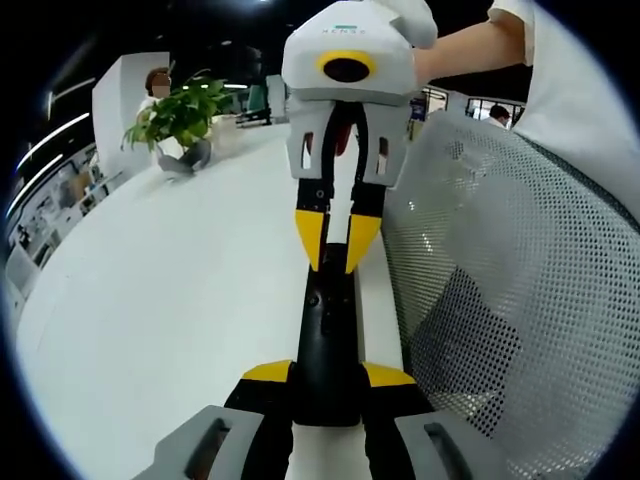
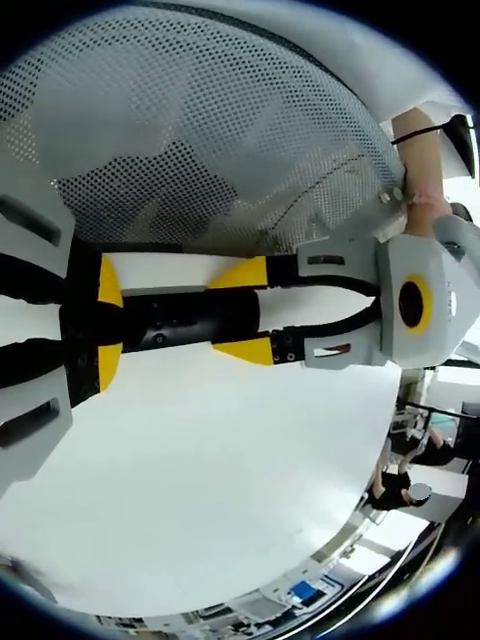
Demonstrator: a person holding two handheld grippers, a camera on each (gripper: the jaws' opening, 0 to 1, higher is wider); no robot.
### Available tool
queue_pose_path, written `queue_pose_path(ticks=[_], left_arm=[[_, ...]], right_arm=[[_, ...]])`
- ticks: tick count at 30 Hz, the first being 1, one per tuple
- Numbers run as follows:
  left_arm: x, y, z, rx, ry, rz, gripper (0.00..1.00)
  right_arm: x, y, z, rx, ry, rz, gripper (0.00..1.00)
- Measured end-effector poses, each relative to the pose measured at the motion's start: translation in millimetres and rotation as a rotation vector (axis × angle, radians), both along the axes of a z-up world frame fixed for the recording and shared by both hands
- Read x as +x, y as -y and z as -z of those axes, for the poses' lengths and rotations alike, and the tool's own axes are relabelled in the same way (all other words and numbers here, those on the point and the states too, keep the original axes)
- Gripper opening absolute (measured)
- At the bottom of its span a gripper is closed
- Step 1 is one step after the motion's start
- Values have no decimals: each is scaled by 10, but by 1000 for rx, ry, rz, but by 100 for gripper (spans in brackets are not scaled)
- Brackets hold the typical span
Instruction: Press the specified remote control buttons in sequence, fully releasing each button before pressing the next.
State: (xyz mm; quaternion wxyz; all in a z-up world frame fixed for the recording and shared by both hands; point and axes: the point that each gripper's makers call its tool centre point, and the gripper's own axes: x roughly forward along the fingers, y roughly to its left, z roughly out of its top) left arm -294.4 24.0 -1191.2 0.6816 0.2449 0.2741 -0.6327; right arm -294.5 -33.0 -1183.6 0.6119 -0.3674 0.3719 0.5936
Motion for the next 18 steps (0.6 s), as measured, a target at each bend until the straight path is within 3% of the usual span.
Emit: queue_pose_path(ticks=[6, 10, 13, 18], left_arm=[[2, 3, 2, 3, 0, 5, 25], [4, 5, 5, 7, 1, 8, 25], [6, 5, 5, 6, 1, 7, 25], [9, 4, 6, 5, 1, 3, 25]], right_arm=[[0, -19, 18, -56, 28, -21, 7], [8, -28, 30, -114, 6, -18, 7], [25, -10, 22, -90, -31, 19, 7], [10, 3, 12, -63, -19, 13, 7]])
